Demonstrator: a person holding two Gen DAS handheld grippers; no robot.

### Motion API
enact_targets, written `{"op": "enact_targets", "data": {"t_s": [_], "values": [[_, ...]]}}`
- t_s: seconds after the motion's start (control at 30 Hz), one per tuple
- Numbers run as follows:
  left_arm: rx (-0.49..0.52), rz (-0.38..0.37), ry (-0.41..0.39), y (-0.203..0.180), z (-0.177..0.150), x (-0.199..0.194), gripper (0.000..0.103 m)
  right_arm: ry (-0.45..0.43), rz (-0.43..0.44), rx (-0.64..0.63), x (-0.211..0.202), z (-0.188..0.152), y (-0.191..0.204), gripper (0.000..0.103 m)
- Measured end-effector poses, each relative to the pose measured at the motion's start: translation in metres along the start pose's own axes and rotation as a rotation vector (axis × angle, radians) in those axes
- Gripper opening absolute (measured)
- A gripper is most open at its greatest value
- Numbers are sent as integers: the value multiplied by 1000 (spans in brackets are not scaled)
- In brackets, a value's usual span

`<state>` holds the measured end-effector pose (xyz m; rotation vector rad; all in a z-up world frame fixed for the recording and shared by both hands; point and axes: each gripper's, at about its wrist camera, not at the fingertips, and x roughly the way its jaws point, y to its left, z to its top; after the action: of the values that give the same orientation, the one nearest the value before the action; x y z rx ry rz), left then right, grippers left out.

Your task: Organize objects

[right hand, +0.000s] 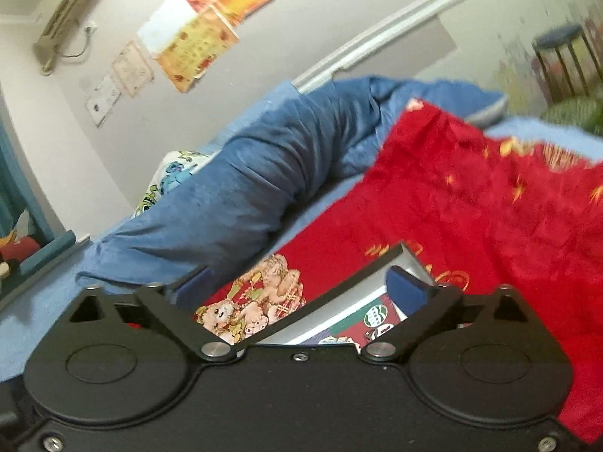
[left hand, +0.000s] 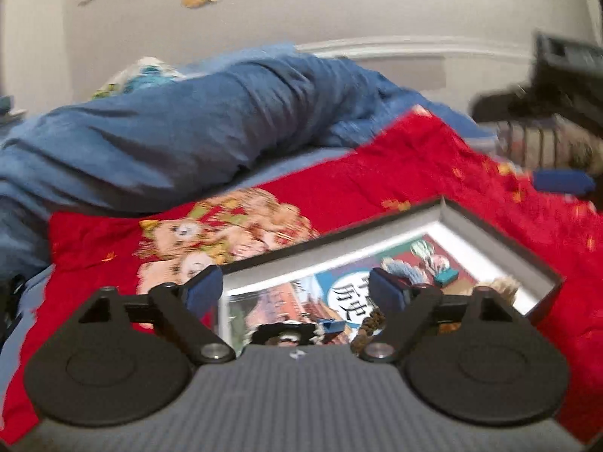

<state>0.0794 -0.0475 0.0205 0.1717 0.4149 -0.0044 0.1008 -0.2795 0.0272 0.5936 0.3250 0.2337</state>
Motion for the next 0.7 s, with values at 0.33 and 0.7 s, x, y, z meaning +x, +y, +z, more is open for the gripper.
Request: {"op": "enact_targets", "data": {"t_s": [0.33,0.7], "values": [[-161,-47,-36,41,-33,-86,103,62,-177,-172,-112,-46,33,103],[-225,-59,84,51,-53,-92,103,94,-265,-315,-150,-89,63,103]]}}
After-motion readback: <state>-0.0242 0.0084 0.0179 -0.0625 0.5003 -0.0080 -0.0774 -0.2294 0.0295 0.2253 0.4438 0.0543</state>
